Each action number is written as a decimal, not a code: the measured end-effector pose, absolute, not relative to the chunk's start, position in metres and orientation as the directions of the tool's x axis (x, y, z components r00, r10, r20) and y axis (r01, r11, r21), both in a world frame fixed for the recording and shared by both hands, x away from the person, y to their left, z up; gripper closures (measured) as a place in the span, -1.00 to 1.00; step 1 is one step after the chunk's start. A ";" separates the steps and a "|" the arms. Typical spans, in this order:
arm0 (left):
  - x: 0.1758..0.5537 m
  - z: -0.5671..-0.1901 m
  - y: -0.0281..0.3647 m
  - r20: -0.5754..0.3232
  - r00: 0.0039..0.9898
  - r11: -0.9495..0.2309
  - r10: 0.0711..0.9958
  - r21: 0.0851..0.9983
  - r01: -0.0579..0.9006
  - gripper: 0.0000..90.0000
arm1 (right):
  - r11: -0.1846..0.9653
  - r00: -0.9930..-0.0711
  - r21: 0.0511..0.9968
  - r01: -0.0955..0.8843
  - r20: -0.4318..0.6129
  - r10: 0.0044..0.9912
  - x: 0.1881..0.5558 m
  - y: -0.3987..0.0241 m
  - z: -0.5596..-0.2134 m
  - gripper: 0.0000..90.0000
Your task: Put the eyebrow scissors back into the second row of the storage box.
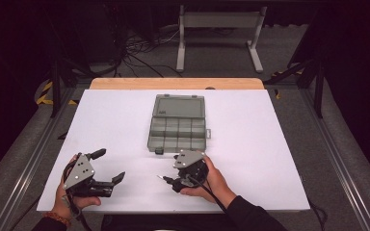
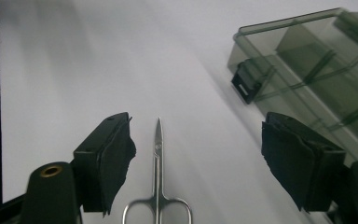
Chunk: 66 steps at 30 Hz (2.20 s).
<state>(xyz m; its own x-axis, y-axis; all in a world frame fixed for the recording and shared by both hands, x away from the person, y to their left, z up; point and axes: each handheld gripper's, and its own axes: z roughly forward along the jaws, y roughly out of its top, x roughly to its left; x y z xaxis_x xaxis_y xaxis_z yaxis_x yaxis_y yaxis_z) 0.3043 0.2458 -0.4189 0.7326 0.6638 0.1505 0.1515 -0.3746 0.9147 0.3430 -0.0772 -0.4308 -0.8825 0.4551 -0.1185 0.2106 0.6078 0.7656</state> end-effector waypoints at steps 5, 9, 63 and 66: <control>0.304 -0.419 0.245 0.148 0.737 -0.374 0.660 0.915 0.152 -0.87 | 0.648 -0.898 0.723 0.239 -0.089 0.431 0.350 -0.058 -0.446 -0.31; 0.304 -0.419 0.245 0.147 0.737 -0.375 0.659 0.914 0.153 -0.87 | 0.676 -0.906 0.694 0.247 -0.083 0.416 0.351 -0.053 -0.453 -0.03; 0.306 -0.420 0.246 0.140 0.743 -0.379 0.655 0.911 0.163 -0.86 | 0.603 -0.891 0.757 0.250 -0.064 0.450 0.346 -0.122 -0.397 0.91; 0.306 -0.420 0.246 0.139 0.743 -0.378 0.655 0.911 0.163 -0.87 | 0.590 -0.885 0.770 0.245 -0.071 0.460 0.347 -0.129 -0.391 0.91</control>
